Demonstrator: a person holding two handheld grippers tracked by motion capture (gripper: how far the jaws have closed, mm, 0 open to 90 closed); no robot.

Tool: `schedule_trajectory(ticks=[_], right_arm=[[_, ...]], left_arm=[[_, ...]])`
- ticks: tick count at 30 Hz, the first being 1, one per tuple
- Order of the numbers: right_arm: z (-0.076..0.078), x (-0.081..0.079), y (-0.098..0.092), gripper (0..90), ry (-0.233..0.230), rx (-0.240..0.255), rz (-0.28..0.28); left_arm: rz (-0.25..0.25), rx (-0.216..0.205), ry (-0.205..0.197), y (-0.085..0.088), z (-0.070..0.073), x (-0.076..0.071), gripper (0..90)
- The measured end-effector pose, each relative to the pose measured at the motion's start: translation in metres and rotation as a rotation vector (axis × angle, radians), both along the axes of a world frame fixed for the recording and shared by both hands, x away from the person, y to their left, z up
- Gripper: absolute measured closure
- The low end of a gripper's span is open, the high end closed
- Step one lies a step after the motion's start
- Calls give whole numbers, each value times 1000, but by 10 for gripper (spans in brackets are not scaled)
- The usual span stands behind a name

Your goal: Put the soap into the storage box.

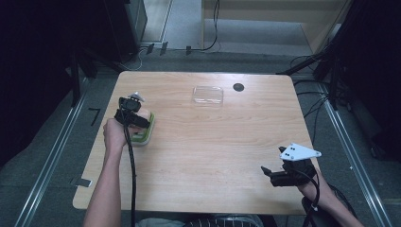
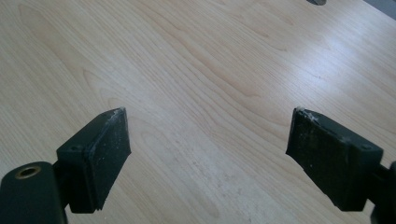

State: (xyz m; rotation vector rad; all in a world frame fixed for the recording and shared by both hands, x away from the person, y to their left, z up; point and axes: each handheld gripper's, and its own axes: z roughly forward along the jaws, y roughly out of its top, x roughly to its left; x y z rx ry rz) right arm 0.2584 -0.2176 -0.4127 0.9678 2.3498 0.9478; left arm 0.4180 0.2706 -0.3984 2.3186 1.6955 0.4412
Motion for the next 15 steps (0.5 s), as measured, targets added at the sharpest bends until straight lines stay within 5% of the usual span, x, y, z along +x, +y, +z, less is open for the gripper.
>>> schedule_trajectory(ticks=[15], right_arm=[[0, 0, 0, 134, 0, -2, -2]], left_arm=[[33, -4, -15, 5, -8, 2, 340]])
